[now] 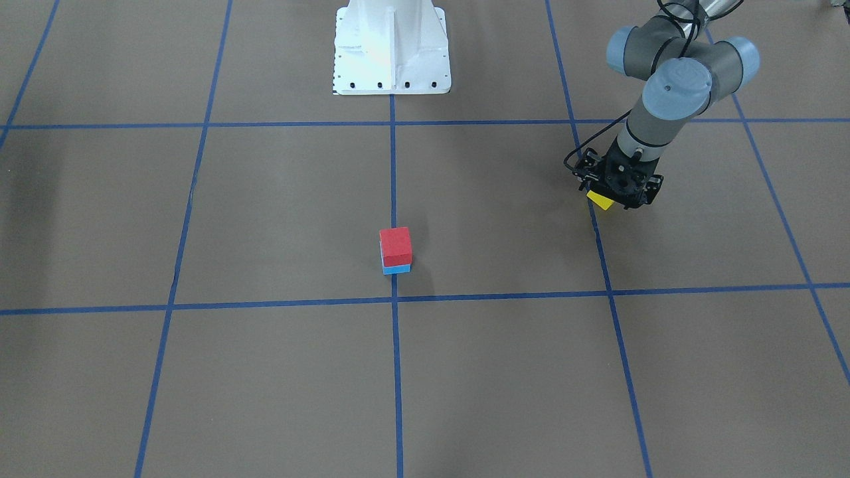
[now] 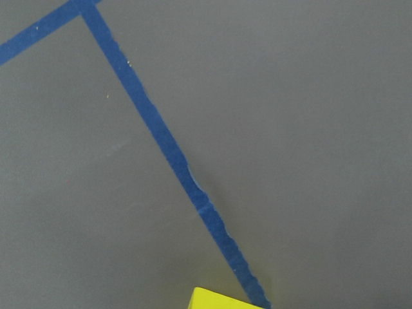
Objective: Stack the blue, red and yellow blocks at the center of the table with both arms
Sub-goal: 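Lower the left gripper onto the yellow cube and grasp it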
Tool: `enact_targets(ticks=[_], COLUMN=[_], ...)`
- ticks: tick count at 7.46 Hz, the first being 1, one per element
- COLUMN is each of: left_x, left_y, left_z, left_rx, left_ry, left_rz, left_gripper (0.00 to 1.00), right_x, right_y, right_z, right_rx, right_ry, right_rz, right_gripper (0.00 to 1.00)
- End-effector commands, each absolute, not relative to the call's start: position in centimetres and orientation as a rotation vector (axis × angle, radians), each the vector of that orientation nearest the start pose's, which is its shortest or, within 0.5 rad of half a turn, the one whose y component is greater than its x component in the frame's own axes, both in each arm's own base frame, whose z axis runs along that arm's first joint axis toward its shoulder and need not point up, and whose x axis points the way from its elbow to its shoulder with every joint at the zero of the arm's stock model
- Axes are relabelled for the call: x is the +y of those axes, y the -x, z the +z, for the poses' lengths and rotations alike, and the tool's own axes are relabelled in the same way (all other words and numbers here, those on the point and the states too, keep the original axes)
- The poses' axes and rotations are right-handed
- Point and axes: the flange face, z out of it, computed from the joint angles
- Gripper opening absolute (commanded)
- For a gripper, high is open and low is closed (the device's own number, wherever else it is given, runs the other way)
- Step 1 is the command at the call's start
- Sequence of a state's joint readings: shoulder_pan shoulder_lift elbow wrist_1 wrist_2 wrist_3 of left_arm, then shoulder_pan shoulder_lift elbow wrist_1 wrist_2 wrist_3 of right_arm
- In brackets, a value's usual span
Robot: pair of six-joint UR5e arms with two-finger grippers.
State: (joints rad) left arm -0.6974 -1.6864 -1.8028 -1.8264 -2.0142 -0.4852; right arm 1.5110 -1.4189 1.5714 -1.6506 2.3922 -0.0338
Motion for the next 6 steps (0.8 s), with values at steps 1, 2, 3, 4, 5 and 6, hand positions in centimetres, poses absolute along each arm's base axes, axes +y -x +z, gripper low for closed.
enact_targets(ticks=[1, 2, 3, 4, 5, 6], left_x=[-41.5, -41.1, -41.1, -41.0, -41.0, -40.9], left_y=[-35.5, -35.1, -35.1, -35.2, -35.5, -35.2], left_z=[48.2, 48.0, 47.9, 47.1, 46.8, 46.2], left_rx=[0.722, 0.728, 0.737, 0.749, 0.754, 0.758], left_ry=[-0.203, -0.209, -0.201, -0.181, -0.178, -0.182], left_rz=[0.507, 0.502, 0.486, 0.411, 0.403, 0.4], left_gripper=[0.99, 0.86, 0.36, 0.0, 0.0, 0.0], right_x=[-55.6, -55.6, -55.6, -55.6, -55.6, -55.7], right_y=[-2.7, -2.7, -2.7, -2.7, -2.7, -2.7], right_z=[58.4, 58.4, 58.4, 58.3, 58.1, 57.9], right_rx=[-0.822, -0.822, -0.82, -0.82, -0.82, -0.82], right_ry=[-0.057, -0.059, -0.057, -0.06, -0.065, -0.067], right_rz=[-0.118, -0.118, -0.118, -0.119, -0.121, -0.122], right_gripper=[0.99, 0.99, 0.99, 0.99, 0.99, 0.99])
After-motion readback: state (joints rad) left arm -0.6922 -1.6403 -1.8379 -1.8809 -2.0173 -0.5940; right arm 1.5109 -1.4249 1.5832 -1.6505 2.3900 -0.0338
